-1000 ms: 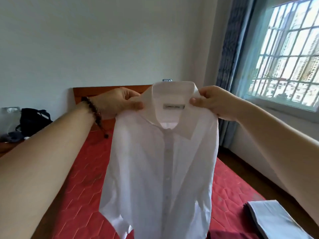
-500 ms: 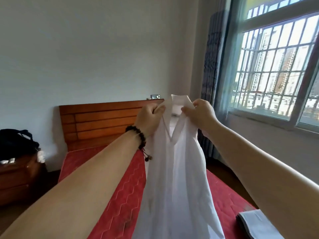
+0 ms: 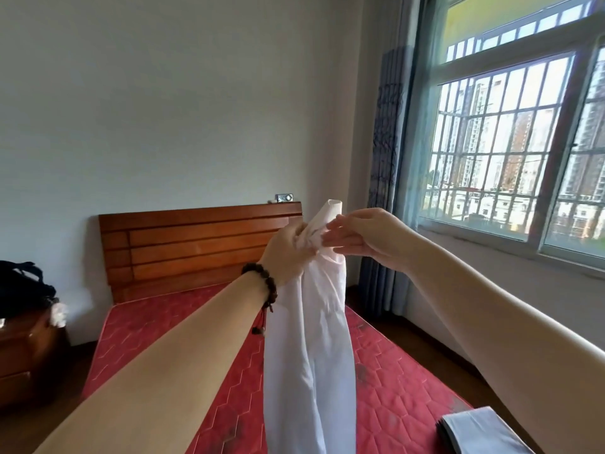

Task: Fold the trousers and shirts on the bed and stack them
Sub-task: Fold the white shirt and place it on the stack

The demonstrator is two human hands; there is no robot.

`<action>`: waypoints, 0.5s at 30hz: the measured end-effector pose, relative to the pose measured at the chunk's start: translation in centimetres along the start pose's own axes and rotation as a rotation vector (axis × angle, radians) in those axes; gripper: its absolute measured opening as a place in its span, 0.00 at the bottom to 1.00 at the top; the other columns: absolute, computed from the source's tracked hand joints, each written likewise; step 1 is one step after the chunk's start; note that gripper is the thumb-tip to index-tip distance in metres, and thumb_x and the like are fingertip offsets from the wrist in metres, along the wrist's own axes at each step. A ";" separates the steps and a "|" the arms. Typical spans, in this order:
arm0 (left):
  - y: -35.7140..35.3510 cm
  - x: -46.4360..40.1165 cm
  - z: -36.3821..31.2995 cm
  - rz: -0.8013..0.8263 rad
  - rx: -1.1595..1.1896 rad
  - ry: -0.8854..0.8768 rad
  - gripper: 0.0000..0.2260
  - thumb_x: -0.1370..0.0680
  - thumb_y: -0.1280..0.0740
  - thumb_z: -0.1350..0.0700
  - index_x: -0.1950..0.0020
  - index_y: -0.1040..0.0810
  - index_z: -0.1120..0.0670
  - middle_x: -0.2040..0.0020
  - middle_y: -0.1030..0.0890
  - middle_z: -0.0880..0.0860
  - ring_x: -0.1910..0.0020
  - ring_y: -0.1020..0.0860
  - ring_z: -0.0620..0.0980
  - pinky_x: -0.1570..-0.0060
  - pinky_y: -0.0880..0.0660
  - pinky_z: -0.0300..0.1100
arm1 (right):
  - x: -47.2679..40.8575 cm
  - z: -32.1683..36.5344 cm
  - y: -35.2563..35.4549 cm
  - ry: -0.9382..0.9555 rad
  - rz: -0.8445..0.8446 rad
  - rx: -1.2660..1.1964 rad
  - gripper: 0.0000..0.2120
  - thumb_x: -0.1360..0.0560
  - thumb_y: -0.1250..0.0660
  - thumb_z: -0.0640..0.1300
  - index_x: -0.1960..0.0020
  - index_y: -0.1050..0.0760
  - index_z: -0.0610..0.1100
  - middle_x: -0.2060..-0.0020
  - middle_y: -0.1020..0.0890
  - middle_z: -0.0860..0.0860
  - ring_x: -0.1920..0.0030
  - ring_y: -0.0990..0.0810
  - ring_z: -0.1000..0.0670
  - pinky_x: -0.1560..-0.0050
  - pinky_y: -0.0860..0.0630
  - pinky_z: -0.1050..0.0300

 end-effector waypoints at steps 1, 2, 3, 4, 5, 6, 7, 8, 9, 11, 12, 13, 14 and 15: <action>0.4 0.1 0.2 -0.008 0.008 0.010 0.10 0.26 0.29 0.62 0.46 0.23 0.61 0.53 0.19 0.60 0.59 0.23 0.51 0.59 0.25 0.42 | -0.1 0.5 0.7 0.064 -0.048 0.163 0.13 0.23 0.33 0.42 0.43 0.21 0.34 0.53 0.15 0.40 0.54 0.16 0.46 0.47 0.19 0.50; 0.8 0.2 0.4 -0.009 0.014 0.016 0.09 0.26 0.29 0.63 0.47 0.23 0.61 0.55 0.19 0.59 0.59 0.23 0.52 0.59 0.25 0.42 | -0.2 1.2 1.5 0.138 -0.120 0.361 0.14 0.26 0.29 0.43 0.42 0.21 0.38 0.50 0.16 0.42 0.52 0.17 0.47 0.45 0.20 0.50; 1.0 0.2 0.5 0.003 0.015 0.008 0.08 0.27 0.29 0.64 0.49 0.23 0.61 0.57 0.20 0.57 0.60 0.24 0.52 0.59 0.25 0.42 | -0.2 2.1 2.1 0.214 -0.194 0.557 0.19 0.28 0.26 0.46 0.39 0.23 0.44 0.45 0.19 0.44 0.46 0.20 0.47 0.41 0.23 0.50; 1.2 0.3 0.4 0.023 0.009 -0.010 0.08 0.27 0.29 0.64 0.49 0.23 0.61 0.58 0.21 0.56 0.61 0.23 0.52 0.58 0.24 0.42 | -0.1 3.0 2.2 0.296 -0.215 0.719 0.26 0.31 0.24 0.49 0.35 0.26 0.49 0.38 0.25 0.46 0.39 0.25 0.47 0.36 0.28 0.48; 1.3 0.3 0.2 0.053 -0.004 -0.031 0.08 0.27 0.29 0.64 0.49 0.22 0.60 0.58 0.20 0.55 0.61 0.23 0.52 0.56 0.23 0.44 | -0.2 3.7 1.7 0.371 -0.170 0.840 0.33 0.33 0.23 0.52 0.31 0.31 0.54 0.33 0.31 0.48 0.33 0.32 0.46 0.32 0.33 0.46; 1.2 0.3 0.0 0.083 -0.019 -0.055 0.08 0.26 0.29 0.64 0.49 0.22 0.60 0.57 0.20 0.55 0.59 0.21 0.52 0.53 0.22 0.46 | -0.4 4.2 1.0 0.419 -0.084 0.930 0.37 0.35 0.23 0.54 0.29 0.34 0.57 0.29 0.36 0.49 0.29 0.38 0.46 0.30 0.37 0.44; 1.1 0.3 -0.3 0.109 -0.037 -0.079 0.08 0.26 0.29 0.63 0.48 0.22 0.59 0.55 0.19 0.56 0.56 0.20 0.53 0.51 0.21 0.47 | -0.7 4.4 0.3 0.436 0.016 1.000 0.37 0.35 0.23 0.55 0.29 0.34 0.57 0.29 0.36 0.51 0.28 0.39 0.47 0.30 0.38 0.46; 1.0 0.3 -0.4 0.126 -0.062 -0.099 0.08 0.26 0.29 0.62 0.48 0.21 0.58 0.53 0.19 0.56 0.54 0.20 0.53 0.49 0.21 0.47 | -1.2 4.5 -0.4 0.426 0.102 1.055 0.33 0.35 0.23 0.54 0.33 0.29 0.57 0.31 0.31 0.51 0.30 0.35 0.47 0.32 0.35 0.49; 1.1 0.2 -0.5 0.132 -0.090 -0.111 0.08 0.26 0.28 0.61 0.48 0.21 0.57 0.52 0.19 0.55 0.53 0.20 0.52 0.49 0.21 0.47 | -1.7 4.6 -1.0 0.400 0.166 1.109 0.26 0.35 0.23 0.54 0.38 0.25 0.56 0.38 0.26 0.53 0.35 0.30 0.49 0.38 0.29 0.54; 1.4 0.2 -0.3 0.131 -0.113 -0.117 0.07 0.26 0.28 0.60 0.49 0.20 0.55 0.52 0.19 0.52 0.54 0.20 0.48 0.51 0.21 0.43 | -2.4 4.8 -1.8 0.388 0.236 1.177 0.17 0.34 0.23 0.51 0.47 0.21 0.54 0.51 0.21 0.56 0.48 0.24 0.53 0.53 0.26 0.63; 1.7 0.3 -0.1 0.125 -0.112 -0.118 0.06 0.26 0.28 0.60 0.50 0.20 0.55 0.53 0.18 0.51 0.55 0.21 0.44 0.53 0.22 0.38 | -2.6 4.9 -2.0 0.388 0.257 1.156 0.15 0.34 0.23 0.50 0.49 0.21 0.54 0.55 0.21 0.59 0.52 0.23 0.58 0.58 0.26 0.66; 2.0 0.5 0.1 0.111 -0.114 -0.119 0.06 0.26 0.28 0.59 0.50 0.20 0.54 0.54 0.19 0.50 0.57 0.21 0.41 0.56 0.24 0.34 | -2.7 5.0 -2.1 0.382 0.281 1.104 0.15 0.34 0.23 0.49 0.49 0.22 0.55 0.57 0.21 0.62 0.55 0.23 0.62 0.61 0.27 0.70; 2.4 0.6 0.4 0.095 -0.116 -0.114 0.05 0.26 0.28 0.59 0.51 0.20 0.54 0.55 0.19 0.49 0.58 0.22 0.39 0.58 0.26 0.31 | -2.7 5.1 -2.4 0.376 0.312 1.052 0.14 0.33 0.24 0.48 0.50 0.22 0.56 0.59 0.21 0.64 0.58 0.23 0.65 0.63 0.27 0.72; 2.7 0.8 0.8 0.083 -0.109 -0.101 0.05 0.26 0.28 0.59 0.51 0.20 0.54 0.56 0.19 0.48 0.59 0.22 0.38 0.60 0.28 0.29 | -2.8 5.0 -2.7 0.367 0.347 1.024 0.13 0.33 0.24 0.49 0.51 0.22 0.58 0.59 0.20 0.65 0.59 0.22 0.66 0.62 0.26 0.72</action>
Point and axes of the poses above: each hand's wrist, its own x-axis away from the middle knuckle, its own y-axis out of the back of the hand, z = x × y, the point moved 6 cm from there along -x, towards the middle knuckle
